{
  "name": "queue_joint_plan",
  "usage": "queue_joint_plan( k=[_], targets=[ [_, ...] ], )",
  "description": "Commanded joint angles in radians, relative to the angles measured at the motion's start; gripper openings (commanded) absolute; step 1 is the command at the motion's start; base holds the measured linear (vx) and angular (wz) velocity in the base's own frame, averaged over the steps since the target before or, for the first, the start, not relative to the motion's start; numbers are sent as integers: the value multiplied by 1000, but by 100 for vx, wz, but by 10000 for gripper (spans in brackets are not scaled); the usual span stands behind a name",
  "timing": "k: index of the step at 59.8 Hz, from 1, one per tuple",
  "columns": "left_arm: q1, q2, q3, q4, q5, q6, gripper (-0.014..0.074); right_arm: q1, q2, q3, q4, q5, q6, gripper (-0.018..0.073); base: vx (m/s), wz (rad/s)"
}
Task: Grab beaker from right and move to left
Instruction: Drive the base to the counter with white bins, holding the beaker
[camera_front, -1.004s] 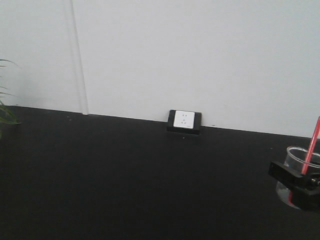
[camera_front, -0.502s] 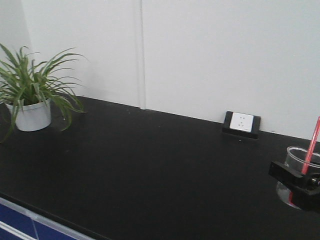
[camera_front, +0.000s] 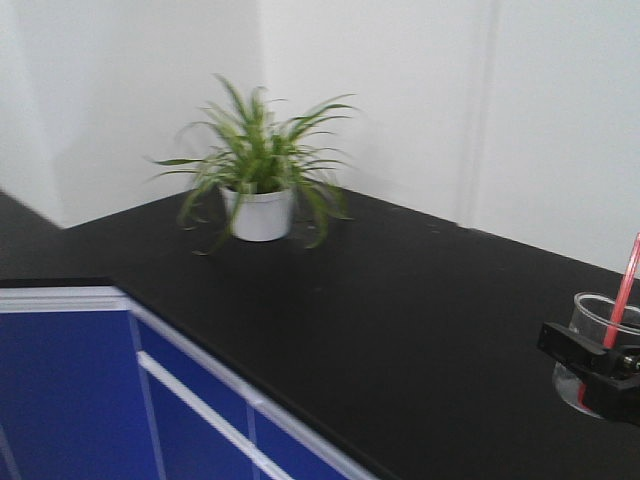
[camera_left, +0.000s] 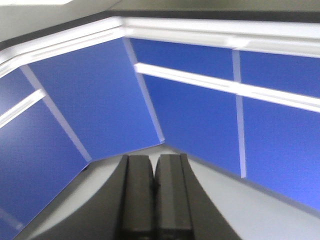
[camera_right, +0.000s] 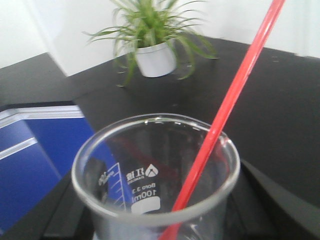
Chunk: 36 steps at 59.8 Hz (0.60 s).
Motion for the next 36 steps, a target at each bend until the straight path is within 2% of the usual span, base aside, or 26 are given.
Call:
queue_joint_plan(
  k=[1,36],
  targets=[
    [-6,-6,19,0,-77,-1,-6,-3,-10,-31,-30,14,-4,-1,2,64],
    [-6,-6,19,0,-77,-1,-6,-3,-10,-31,-30,20,-4,-1,-1,63]
  ],
)
